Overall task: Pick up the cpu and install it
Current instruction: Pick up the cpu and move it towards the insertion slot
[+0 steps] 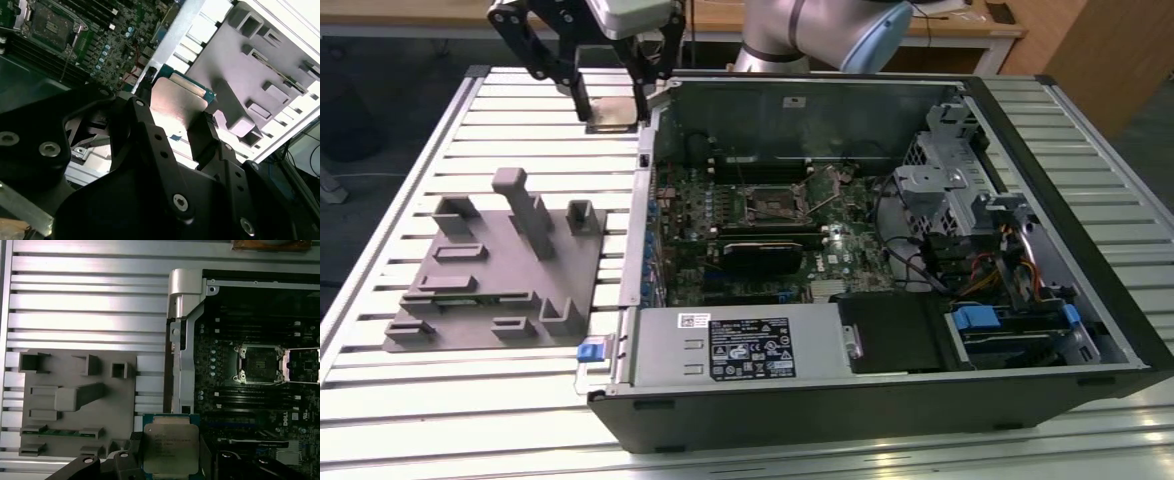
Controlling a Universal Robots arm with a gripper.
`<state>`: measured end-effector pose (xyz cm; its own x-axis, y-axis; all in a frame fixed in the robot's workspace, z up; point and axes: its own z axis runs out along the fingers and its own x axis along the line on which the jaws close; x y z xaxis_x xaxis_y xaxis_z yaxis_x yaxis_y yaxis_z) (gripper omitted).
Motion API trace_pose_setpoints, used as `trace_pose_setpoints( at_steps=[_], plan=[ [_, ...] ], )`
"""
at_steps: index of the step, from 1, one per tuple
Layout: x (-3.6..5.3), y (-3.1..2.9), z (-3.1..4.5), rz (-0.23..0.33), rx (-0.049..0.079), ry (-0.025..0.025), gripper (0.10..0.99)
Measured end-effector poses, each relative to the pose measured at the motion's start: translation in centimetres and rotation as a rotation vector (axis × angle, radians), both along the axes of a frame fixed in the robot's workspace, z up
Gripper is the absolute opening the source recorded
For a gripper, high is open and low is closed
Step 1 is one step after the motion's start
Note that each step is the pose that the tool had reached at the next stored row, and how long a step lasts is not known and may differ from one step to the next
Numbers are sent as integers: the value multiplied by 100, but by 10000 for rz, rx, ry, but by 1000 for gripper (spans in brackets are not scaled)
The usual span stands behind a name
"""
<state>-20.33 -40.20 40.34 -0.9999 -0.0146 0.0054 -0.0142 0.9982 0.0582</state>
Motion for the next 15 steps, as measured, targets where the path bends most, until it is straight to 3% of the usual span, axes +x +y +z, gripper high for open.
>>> trace_pose_setpoints(
  at_steps=[15],
  plan=[
    [382, 35, 0, 88, 0, 1, 537]
  ],
)
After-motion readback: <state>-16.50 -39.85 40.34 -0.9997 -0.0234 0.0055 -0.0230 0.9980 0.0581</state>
